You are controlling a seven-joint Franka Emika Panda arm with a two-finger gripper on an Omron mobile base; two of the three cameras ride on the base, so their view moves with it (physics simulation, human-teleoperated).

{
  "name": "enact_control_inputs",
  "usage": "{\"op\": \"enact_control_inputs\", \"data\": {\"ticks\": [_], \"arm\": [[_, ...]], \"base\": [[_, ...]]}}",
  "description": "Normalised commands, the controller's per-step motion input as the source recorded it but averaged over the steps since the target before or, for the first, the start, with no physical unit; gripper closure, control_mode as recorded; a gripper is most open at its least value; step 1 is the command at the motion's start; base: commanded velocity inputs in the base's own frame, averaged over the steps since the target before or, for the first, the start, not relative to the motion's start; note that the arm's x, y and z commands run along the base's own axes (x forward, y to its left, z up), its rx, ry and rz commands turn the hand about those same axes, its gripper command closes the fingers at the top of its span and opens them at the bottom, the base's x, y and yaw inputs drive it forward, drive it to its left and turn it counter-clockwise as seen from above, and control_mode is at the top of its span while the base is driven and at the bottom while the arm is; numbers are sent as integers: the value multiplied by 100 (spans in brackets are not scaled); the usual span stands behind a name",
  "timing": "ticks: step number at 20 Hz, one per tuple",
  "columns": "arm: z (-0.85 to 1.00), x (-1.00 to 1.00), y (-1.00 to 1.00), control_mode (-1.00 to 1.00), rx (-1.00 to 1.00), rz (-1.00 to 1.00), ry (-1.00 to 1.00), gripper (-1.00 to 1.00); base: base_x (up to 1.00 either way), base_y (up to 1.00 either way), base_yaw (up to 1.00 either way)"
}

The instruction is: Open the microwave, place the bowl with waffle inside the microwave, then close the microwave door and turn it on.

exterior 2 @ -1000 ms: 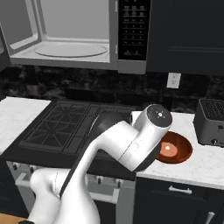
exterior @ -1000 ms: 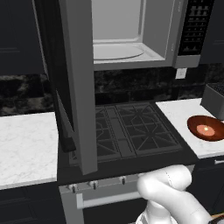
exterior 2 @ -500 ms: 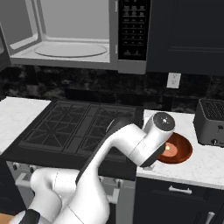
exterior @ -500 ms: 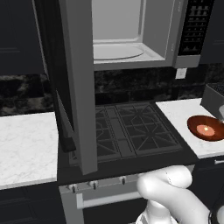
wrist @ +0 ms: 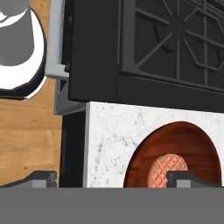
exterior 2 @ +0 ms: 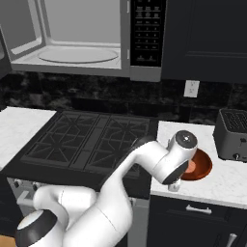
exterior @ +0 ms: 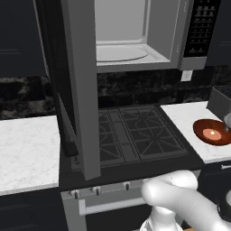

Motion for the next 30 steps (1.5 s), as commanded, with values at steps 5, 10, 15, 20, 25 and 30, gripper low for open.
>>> {"op": "enact_control_inputs", "data": {"ticks": [5,10,15,20,25,30], "arm": [[-29,41,-22,-100,0,-1,1,-100],[-26,28,-4,-100,0,0,0,-100],[-31,21,-10,-100,0,0,0,-100],[-33,22,-10,-100,0,0,0,-100],[-30,24,-10,-100,0,0,0,-100],[-24,26,-12,-100,0,0,0,-100]], "base": [[0,0,0],[0,0,0],[0,0,0],[0,0,0],[0,0,0],[0,0,0]]}}
